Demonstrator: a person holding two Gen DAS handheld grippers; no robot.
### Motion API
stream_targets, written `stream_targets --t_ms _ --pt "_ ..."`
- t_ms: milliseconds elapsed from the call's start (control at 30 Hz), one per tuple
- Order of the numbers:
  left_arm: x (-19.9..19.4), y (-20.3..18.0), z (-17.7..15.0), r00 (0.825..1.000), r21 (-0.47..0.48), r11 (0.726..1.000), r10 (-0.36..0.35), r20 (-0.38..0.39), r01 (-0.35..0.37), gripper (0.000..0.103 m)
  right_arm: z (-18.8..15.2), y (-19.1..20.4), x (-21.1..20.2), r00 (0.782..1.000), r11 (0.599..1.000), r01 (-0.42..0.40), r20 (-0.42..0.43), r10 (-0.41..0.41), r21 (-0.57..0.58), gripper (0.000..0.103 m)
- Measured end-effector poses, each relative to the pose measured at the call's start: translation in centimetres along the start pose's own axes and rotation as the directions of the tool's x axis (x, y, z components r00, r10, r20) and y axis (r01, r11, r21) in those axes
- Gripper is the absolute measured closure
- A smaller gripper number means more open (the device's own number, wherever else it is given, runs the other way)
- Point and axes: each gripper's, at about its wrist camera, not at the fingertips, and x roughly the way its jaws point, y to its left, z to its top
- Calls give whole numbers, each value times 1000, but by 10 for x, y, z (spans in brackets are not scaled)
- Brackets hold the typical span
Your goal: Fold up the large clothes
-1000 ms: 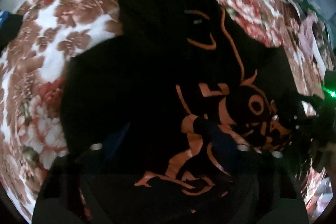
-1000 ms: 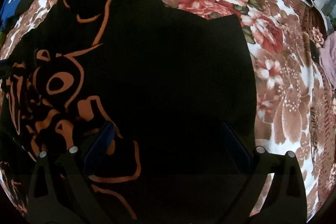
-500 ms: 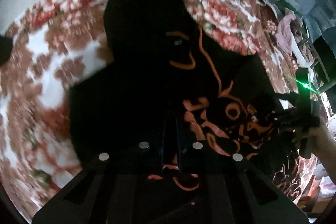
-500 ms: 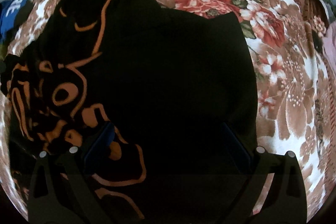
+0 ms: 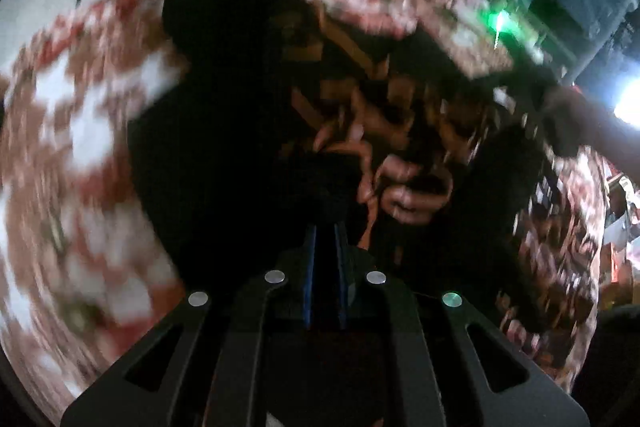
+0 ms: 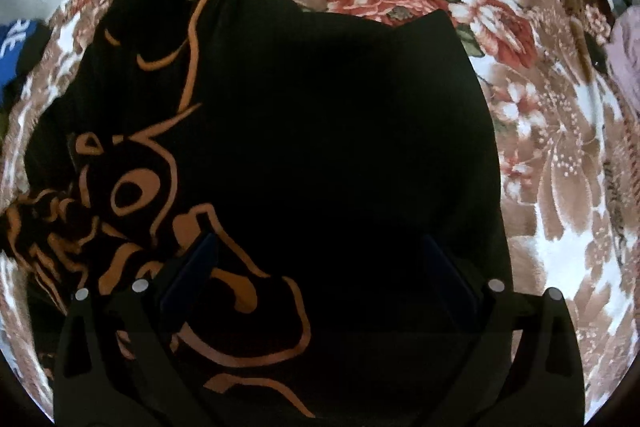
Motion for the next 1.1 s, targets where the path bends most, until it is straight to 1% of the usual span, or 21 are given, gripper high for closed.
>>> stream_targets --t_ms 67,133,167,200,300,433,467,567,633,667,700,733,767,800,833,867,900,967,1033,1100 --pt "3 1 -22 1000 -30 1000 -7 -16 7 95 -4 5 -1 1000 1000 19 3 -19 -17 4" --pt "6 1 -38 1000 -52 999 -14 -16 13 96 -8 8 -2 999 999 34 3 -34 -30 4" --pt "7 1 -45 1000 -56 998 -12 -18 11 100 -10 11 -3 999 998 48 4 -48 -42 5" --pt "9 1 -50 1000 -57 998 -5 -22 4 103 -12 13 -3 998 997 57 5 -57 -52 4" --pt "11 6 -67 999 -84 996 28 -45 -31 103 -21 18 -4 996 992 89 -1 -90 -87 5" --pt "2 5 -75 996 -105 992 69 -58 -75 103 -30 21 -10 995 990 96 11 -96 -102 5" --pt "-3 3 -75 996 -111 990 78 -52 -84 103 -31 21 -12 995 990 96 12 -95 -102 5" --pt "-26 -8 -62 986 -150 975 160 -37 -163 102 -38 25 -25 995 990 94 26 -92 -103 5" --pt "-39 -25 -43 976 -154 964 217 -5 -215 102 -44 35 -42 993 986 105 64 -98 -130 5" --pt "-45 -40 -27 970 -158 959 243 30 -235 101 -49 42 -50 992 983 106 84 -95 -149 5" --pt "-45 -51 -14 964 -178 952 262 47 -250 100 -51 47 -55 991 981 107 96 -92 -160 5" --pt "-43 -60 -2 962 -208 946 267 58 -249 91 -55 53 -61 990 979 106 111 -87 -176 5" --pt "-37 -68 12 964 -252 940 256 71 -231 61 -59 60 -67 989 976 105 125 -82 -192 5" --pt "-28 -73 21 964 -286 933 251 86 -217 43 -61 64 -69 988 974 105 132 -80 -201 5" --pt "-21 -77 23 964 -303 930 248 92 -210 29 -62 67 -69 988 972 107 136 -80 -208 5" --pt "-8 -79 30 963 -321 922 257 85 -218 32 -62 67 -68 988 971 109 133 -82 -211 5" --pt "1 -79 33 959 -331 916 270 82 -229 32 -61 67 -64 988 972 110 127 -84 -210 5" --pt "16 -74 35 953 -333 910 291 86 -248 33 -54 62 -57 988 974 115 124 -92 -195 5" --pt "32 -67 31 950 -316 906 310 38 -283 33 -44 56 -49 981 970 154 147 -127 -191 5" --pt "50 -53 15 951 -304 903 309 -30 -303 44 -36 46 -34 976 962 194 137 -169 -195 5"
